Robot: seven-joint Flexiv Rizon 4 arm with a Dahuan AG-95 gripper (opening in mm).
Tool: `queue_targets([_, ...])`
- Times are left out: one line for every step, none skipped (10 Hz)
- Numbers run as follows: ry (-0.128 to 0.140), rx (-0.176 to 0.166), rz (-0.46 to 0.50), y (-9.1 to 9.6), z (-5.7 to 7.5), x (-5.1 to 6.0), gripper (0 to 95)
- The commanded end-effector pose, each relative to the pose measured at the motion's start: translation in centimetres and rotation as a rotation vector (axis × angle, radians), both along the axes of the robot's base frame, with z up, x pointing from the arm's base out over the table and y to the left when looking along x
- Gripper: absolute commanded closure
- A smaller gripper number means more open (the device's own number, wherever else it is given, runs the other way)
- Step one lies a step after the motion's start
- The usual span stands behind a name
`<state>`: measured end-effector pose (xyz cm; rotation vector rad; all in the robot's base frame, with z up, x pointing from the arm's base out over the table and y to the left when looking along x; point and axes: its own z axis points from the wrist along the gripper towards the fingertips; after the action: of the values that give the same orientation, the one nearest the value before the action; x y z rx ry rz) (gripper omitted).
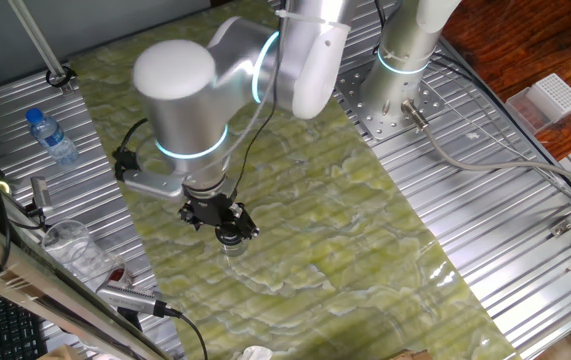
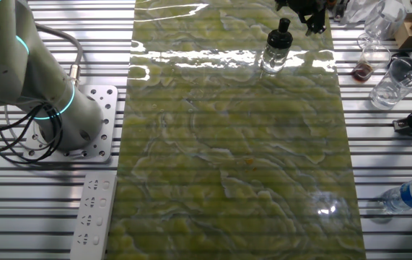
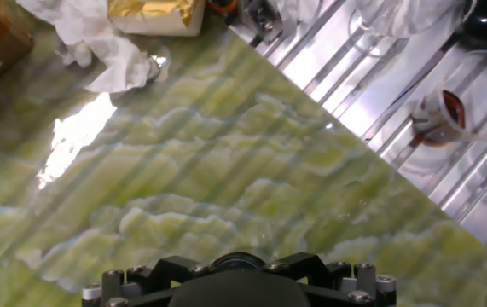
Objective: Screw the lid onto the jar
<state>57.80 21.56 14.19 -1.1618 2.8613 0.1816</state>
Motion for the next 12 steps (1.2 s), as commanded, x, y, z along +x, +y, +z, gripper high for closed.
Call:
queue_targets([0.014,-0.015,0.006,0.0,0.0,-0.1,0.0])
queue_targets([0.023,-0.026,0.012,0.0,0.0,-0.1,0.0])
queue_targets([0.033,-0.053,0.023,0.0,0.0,-0.1,0.0])
queue_targets([0.04,-0.078,0.032,0.0,-0.1,-0.1,0.0])
queue_targets([0.048,-0.092,0.037,-0.1,-0.1,-0.2,0.0])
queue_targets([0.057,-0.106,0.039,-0.1,-0.2,-0.4,0.0])
queue_targets([0.061,-0.107,0.039,-0.1,-0.3,-0.5,0.0])
queue_targets([0.075,-0.118,0.046,-0.1,-0.5,-0.8,0.0])
queue_targets([0.084,-0.124,0.048,-0.2,-0.6,-1.0,0.0])
queue_targets([0.093,-0.126,0.056,-0.2,-0.8,-1.3,0.0])
queue_targets([0.097,-0.129,0.061,-0.2,-0.9,-1.3,0.0])
queue_targets([0.098,-0.138,0.065,-0.2,-1.1,-1.4,0.0])
